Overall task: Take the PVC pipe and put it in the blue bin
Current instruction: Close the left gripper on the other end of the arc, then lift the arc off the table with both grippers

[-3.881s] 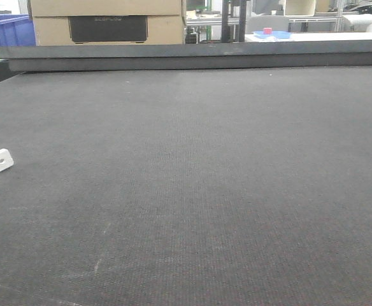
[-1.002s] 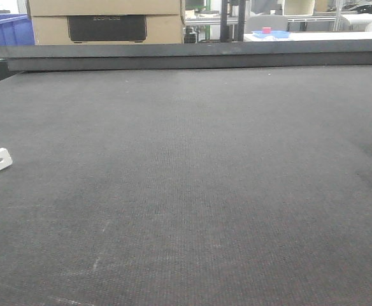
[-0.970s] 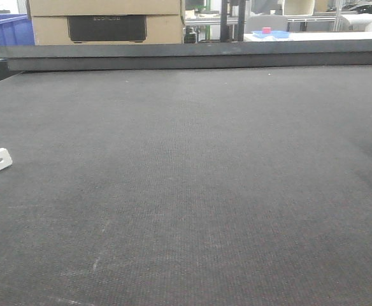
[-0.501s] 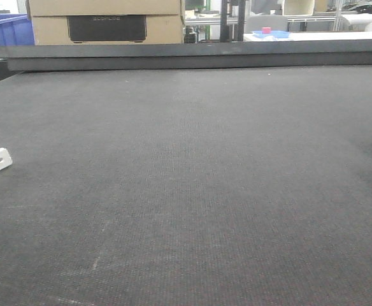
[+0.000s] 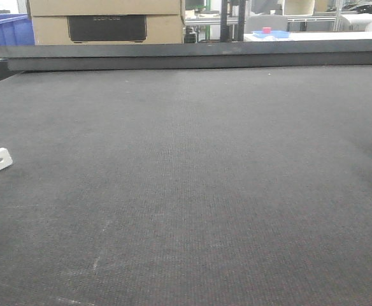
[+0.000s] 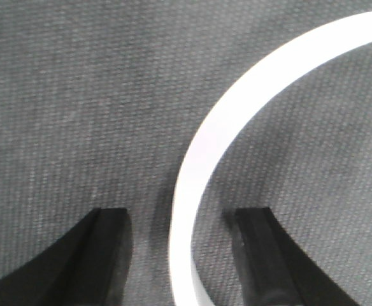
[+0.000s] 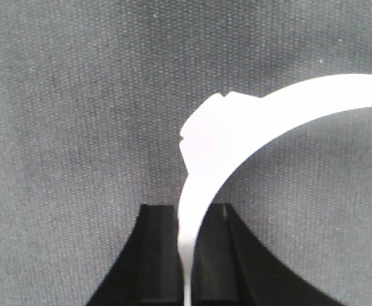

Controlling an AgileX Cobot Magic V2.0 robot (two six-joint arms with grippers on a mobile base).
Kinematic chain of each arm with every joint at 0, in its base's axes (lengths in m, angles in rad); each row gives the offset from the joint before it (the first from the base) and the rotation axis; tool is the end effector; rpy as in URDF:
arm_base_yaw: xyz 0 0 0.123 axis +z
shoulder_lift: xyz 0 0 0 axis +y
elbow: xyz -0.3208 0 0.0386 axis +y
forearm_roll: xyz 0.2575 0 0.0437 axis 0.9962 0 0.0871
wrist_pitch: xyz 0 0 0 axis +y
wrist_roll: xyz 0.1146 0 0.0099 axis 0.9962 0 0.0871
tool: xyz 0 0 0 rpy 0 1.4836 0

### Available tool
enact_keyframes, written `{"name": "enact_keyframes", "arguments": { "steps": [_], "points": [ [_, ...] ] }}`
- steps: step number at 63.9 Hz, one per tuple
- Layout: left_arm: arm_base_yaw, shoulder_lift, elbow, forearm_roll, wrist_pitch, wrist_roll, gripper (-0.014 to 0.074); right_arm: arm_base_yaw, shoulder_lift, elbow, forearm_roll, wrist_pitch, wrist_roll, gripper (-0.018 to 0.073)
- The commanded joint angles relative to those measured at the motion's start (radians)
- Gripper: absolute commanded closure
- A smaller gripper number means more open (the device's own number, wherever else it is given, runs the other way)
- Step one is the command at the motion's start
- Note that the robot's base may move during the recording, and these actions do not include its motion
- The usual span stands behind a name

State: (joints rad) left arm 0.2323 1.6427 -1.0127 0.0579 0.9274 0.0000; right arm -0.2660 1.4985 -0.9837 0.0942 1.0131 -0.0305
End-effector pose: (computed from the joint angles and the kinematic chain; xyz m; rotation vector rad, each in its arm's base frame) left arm 0.2974 0.0758 0.2095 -0.3039 3.0307 0.0905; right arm 0.2687 -0.0637 0.2433 0.4188 2.9699 0.0946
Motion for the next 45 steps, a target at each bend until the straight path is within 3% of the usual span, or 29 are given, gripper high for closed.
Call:
{"name": "enact_keyframes", "arguments": {
  "steps": [1, 13, 18, 27, 32, 45],
  "points": [
    [0.004, 0.014, -0.005, -0.011, -0.006, -0.006, 0.0312, -0.001, -0.012, -0.004, -0.003, -0.012, -0.006, 0.0727],
    [0.004, 0.039, -0.005, -0.011, -0.004, -0.006, 0.0315, -0.001, -0.012, -0.004, -0.003, -0.014, -0.006, 0.0727],
    [0.004, 0.039, -0.005, -0.011, -0.004, -0.006, 0.0354, -0.001, -0.012, -0.004, -0.003, -0.014, -0.006, 0.0727],
    [0.004, 0.039, -0.005, -0.011, -0.002, -0.006, 0.0550, -0.001, -0.012, -0.004, -0.003, -0.015, -0.006, 0.0727],
    [0.004, 0.039, -0.005, -0.021, -0.002, -0.006, 0.0704, -0.001, -0.012, -0.004, -0.003, -0.015, -0.006, 0.0727],
    [0.000, 0.028, -0.005, -0.058, 0.017, -0.006, 0.0707, -0.001, -0.037, -0.004, -0.002, -0.014, -0.006, 0.0727]
  ]
}}
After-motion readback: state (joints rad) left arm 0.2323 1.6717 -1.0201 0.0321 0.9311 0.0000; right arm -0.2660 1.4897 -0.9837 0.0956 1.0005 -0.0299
